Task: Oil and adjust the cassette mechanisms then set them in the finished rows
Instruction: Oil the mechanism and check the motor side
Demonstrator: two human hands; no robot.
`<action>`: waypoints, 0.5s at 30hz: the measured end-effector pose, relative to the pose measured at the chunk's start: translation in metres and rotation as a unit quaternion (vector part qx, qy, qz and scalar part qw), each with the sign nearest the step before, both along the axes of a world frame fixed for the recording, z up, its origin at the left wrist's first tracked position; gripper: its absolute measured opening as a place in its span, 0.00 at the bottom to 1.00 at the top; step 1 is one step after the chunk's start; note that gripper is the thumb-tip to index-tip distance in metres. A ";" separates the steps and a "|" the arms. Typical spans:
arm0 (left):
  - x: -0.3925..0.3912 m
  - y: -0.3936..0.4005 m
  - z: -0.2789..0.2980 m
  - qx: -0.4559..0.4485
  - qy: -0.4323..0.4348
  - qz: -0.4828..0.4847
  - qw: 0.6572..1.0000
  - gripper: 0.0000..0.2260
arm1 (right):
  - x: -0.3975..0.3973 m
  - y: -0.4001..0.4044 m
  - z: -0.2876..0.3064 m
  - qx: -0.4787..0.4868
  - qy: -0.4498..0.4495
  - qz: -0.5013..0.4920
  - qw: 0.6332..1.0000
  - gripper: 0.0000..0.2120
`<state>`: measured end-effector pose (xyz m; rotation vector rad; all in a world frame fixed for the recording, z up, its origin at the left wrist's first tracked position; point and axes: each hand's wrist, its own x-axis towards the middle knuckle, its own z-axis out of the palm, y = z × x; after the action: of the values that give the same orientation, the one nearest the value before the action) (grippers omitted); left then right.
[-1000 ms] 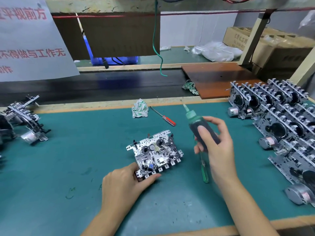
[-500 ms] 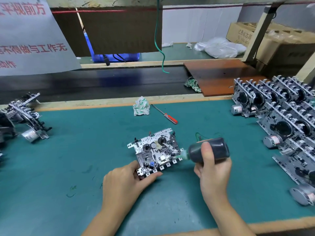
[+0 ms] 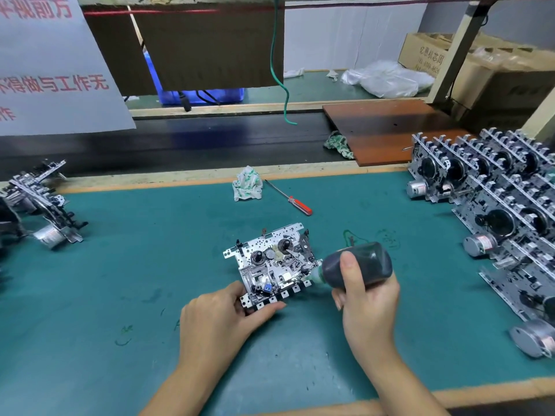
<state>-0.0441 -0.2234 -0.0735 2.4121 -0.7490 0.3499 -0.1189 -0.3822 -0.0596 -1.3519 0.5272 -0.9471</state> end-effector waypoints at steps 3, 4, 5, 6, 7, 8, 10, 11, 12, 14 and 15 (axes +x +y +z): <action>0.000 0.000 0.000 -0.002 0.002 0.000 1.000 0.24 | 0.000 -0.001 -0.001 -0.012 0.006 -0.002 1.000 0.21; 0.000 0.000 0.000 -0.001 0.001 0.000 1.000 0.24 | 0.000 -0.001 -0.001 -0.015 0.009 -0.005 1.000 0.20; 0.000 0.000 0.000 -0.001 0.000 -0.001 1.000 0.24 | 0.000 -0.001 -0.001 -0.017 0.009 -0.009 1.000 0.20; 0.000 0.000 0.000 -0.001 -0.001 -0.001 1.000 0.24 | 0.000 -0.001 -0.001 -0.016 0.006 -0.012 1.000 0.20; 0.000 0.000 0.000 -0.001 -0.002 -0.001 1.000 0.24 | 0.000 -0.001 -0.001 -0.012 0.001 -0.014 1.000 0.20; 0.000 0.000 0.000 -0.001 -0.002 -0.001 1.000 0.24 | 0.000 -0.001 -0.001 -0.010 -0.002 -0.016 1.000 0.20; 0.000 0.001 0.000 -0.002 0.002 0.002 1.000 0.25 | 0.001 -0.002 -0.002 -0.017 -0.001 -0.020 1.000 0.20; 0.000 0.001 0.000 -0.004 0.003 0.003 1.000 0.25 | 0.001 -0.002 -0.003 -0.029 0.004 -0.022 0.999 0.19; 0.000 0.001 0.001 -0.006 0.002 0.003 1.000 0.25 | 0.000 -0.002 -0.002 -0.043 0.008 -0.024 0.999 0.17; 0.000 0.001 0.001 -0.007 0.001 0.002 1.000 0.25 | -0.002 -0.002 0.000 -0.062 -0.003 -0.026 0.998 0.13; 0.000 0.000 0.001 -0.007 0.002 0.002 1.000 0.25 | -0.002 -0.003 0.001 -0.066 -0.016 -0.026 0.997 0.11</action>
<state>-0.0443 -0.2229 -0.0724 2.4018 -0.7370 0.3518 -0.1213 -0.3847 -0.0582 -1.4442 0.4833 -1.0602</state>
